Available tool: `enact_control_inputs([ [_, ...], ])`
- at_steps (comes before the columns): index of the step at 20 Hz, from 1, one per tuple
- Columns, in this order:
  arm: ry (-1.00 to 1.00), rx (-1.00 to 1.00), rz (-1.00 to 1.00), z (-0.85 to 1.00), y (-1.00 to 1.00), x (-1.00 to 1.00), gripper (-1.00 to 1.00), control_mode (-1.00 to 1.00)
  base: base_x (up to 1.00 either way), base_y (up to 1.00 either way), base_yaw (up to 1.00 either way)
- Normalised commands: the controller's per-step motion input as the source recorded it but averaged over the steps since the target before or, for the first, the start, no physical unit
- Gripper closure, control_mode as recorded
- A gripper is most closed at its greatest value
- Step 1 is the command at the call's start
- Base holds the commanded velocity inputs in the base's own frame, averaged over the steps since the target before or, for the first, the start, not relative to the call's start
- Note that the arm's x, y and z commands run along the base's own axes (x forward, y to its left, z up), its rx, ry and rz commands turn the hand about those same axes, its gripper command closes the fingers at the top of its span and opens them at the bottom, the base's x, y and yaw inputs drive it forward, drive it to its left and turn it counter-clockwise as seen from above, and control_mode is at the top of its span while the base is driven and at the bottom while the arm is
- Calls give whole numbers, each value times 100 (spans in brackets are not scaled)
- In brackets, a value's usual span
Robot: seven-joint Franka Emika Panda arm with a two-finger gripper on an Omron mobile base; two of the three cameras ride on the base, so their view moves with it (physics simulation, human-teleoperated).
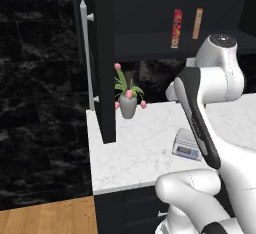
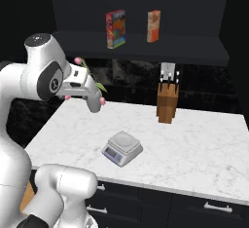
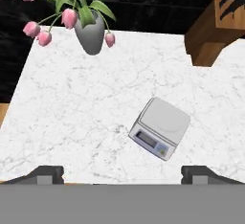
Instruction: Pick the cereal and place it on the digital scale for weighing, and close the cabinet.
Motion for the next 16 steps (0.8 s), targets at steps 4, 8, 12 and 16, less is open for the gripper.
enact_control_inputs([
  [4,-20,0,0,69,0,-36,-100,-100,0,0,0],
  [8,-11,0,2,58,-1,-14,-100,-100,0,0,0],
  [12,-8,0,0,64,-21,-13,-100,-100,0,0,0],
  [16,-10,0,0,66,-22,-2,-100,-100,0,0,0],
])
